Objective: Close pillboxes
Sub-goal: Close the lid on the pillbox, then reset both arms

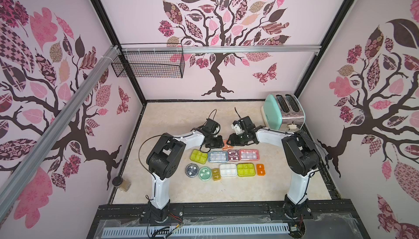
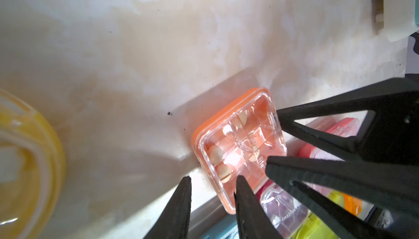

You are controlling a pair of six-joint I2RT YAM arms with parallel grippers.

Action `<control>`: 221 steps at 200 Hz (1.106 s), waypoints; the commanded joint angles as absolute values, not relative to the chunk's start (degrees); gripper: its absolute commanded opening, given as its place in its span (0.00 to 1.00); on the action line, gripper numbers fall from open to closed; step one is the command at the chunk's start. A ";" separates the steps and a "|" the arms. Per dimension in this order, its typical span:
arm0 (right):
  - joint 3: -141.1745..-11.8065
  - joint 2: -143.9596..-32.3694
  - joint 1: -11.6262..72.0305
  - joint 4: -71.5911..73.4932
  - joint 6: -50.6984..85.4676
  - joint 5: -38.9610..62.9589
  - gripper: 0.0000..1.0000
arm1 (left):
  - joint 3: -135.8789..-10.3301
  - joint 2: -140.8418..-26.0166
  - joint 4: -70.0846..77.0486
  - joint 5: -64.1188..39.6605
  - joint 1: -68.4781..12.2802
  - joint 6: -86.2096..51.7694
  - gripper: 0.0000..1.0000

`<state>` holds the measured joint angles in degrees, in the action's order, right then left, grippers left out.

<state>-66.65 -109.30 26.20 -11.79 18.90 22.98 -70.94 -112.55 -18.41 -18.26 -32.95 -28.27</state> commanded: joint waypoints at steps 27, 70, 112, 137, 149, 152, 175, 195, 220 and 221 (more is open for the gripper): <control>-69.29 -105.51 24.88 -15.79 15.82 20.83 0.61 | -74.56 -107.90 -25.15 -11.11 -32.58 -23.46 0.43; -66.92 -97.52 22.41 -15.91 9.12 11.58 0.98 | -79.19 -98.00 -34.18 1.90 -30.63 -16.10 0.61; -56.12 -90.43 22.46 -4.28 -2.02 -10.08 0.99 | -69.58 -88.08 -26.23 23.45 -26.94 -8.05 0.98; -48.71 -88.01 22.34 5.89 -7.28 -21.48 0.99 | -63.02 -86.27 -19.25 34.86 -23.11 -3.95 0.98; -45.27 -87.85 22.23 11.34 -10.12 -24.60 0.99 | -60.86 -85.89 -17.40 35.82 -19.95 -4.06 0.98; -44.52 -87.89 22.16 12.73 -10.67 -25.29 0.99 | -60.36 -85.75 -16.95 35.63 -19.06 -4.19 0.98; -40.45 -89.13 20.82 19.32 -10.47 -25.97 0.99 | -55.34 -84.61 -12.22 33.75 -13.05 -5.27 0.98; -37.05 -89.69 19.97 25.14 -9.33 -24.36 0.99 | -49.16 -83.51 -4.21 30.04 -9.48 -5.08 0.98; -30.37 -89.69 18.22 36.65 -10.34 -20.20 0.99 | -43.03 -83.81 5.87 24.87 -7.43 -3.66 0.98; -30.08 -89.67 18.12 37.18 -10.31 -20.08 0.99 | -42.83 -83.83 6.23 24.65 -7.41 -3.59 0.98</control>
<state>-34.85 -89.32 19.64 23.24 -9.13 -21.98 -46.89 -84.55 -7.07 29.50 -8.25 -5.56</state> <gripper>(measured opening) 0.993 0.977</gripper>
